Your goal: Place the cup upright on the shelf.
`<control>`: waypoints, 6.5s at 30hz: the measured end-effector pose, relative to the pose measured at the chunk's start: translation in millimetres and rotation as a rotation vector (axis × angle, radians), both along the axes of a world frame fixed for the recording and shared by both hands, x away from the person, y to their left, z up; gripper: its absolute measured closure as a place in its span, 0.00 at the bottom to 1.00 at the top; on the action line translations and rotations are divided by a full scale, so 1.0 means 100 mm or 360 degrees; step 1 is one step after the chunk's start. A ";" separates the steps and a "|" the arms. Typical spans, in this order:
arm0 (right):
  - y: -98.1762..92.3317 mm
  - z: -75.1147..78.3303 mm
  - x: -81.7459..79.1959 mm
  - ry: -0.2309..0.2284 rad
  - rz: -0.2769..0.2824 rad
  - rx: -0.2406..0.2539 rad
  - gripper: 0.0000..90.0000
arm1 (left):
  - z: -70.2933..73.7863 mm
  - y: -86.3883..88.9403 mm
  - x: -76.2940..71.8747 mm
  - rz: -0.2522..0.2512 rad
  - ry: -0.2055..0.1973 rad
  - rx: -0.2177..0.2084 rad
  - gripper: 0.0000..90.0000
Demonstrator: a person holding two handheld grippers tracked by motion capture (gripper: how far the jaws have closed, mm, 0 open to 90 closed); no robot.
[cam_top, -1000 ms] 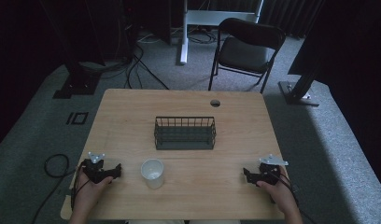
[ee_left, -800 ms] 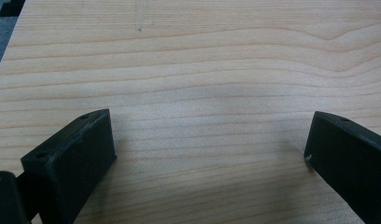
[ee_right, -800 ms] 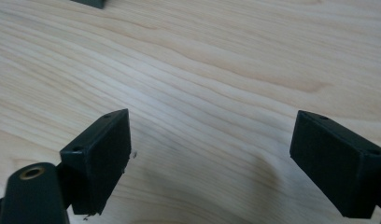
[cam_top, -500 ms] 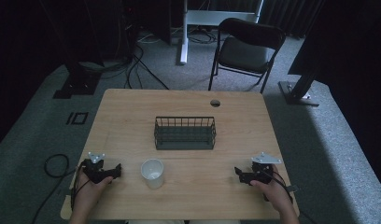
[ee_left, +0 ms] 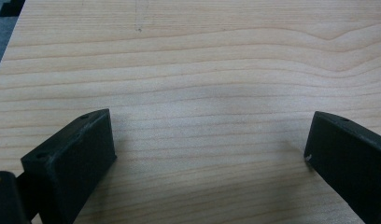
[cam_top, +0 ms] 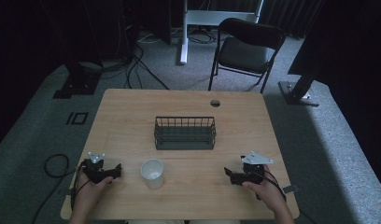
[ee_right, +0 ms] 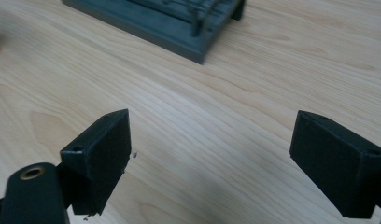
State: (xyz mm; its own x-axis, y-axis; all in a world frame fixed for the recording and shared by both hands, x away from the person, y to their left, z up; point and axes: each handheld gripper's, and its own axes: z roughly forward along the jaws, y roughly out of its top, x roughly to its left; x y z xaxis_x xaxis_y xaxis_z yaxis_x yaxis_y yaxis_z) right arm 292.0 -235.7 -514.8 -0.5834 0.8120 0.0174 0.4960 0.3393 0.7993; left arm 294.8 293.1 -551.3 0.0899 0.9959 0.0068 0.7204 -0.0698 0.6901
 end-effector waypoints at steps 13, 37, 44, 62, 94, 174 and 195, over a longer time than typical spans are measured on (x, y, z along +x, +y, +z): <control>0.33 0.02 -0.02 0.0016 0.0198 0.0019 0.14 | 0.00 0.00 0.00 0.0000 0.0000 0.0000 0.02; 1.03 0.02 -0.11 0.0009 0.0542 0.0039 0.14 | 0.00 0.00 0.00 0.0000 0.0000 0.0000 0.02; 1.22 0.04 -0.12 -0.0006 0.0623 0.0065 0.14 | 0.00 0.00 0.00 0.0000 0.0000 0.0000 0.02; 1.76 0.02 -0.15 -0.0008 0.0823 0.0092 0.14 | 0.00 0.00 0.00 -0.0001 0.0000 0.0001 0.02; 2.31 0.06 -0.02 -0.0074 0.0908 0.0146 0.14 | 0.00 0.00 0.00 0.0000 0.0000 0.0000 0.02; 1.38 1.06 1.00 -0.0395 0.0002 0.0157 0.22 | 0.00 0.00 0.00 -0.0005 -0.0001 -0.0001 0.02; 1.15 0.64 1.21 -0.0257 -0.0203 0.0112 0.22 | 0.00 0.00 0.00 -0.0003 -0.0002 -0.0002 0.02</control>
State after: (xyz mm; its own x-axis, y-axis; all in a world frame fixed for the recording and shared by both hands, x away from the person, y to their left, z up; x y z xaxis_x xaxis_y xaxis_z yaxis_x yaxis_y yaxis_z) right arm 413.1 -120.7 -450.8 -0.4756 0.8796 -0.0087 0.3952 0.2225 0.8912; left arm 294.9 292.7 -551.3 0.0918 0.9958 0.0054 0.7193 -0.0701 0.6911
